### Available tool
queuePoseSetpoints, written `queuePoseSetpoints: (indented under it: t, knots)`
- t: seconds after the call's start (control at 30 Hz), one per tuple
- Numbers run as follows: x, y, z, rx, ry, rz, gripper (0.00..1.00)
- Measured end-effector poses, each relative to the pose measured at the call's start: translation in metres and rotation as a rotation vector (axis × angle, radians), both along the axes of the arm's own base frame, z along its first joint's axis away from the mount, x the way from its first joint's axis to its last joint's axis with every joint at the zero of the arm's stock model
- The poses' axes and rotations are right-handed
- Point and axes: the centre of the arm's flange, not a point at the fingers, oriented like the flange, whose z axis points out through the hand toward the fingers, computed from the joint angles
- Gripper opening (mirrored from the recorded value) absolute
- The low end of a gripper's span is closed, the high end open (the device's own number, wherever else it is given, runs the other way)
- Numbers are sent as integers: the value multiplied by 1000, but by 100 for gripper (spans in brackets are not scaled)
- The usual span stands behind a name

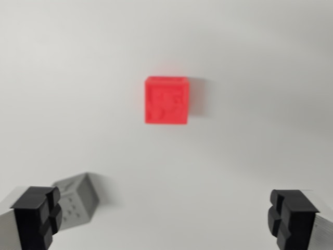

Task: Destack cube

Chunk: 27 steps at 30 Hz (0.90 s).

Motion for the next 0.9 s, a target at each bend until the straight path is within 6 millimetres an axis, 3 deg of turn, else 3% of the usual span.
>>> queuePoseSetpoints:
  t: [0.47,0.9]
  knots:
    - [0,0,28,2,1,0,100]
    - [0,0,32,1,0,0,100]
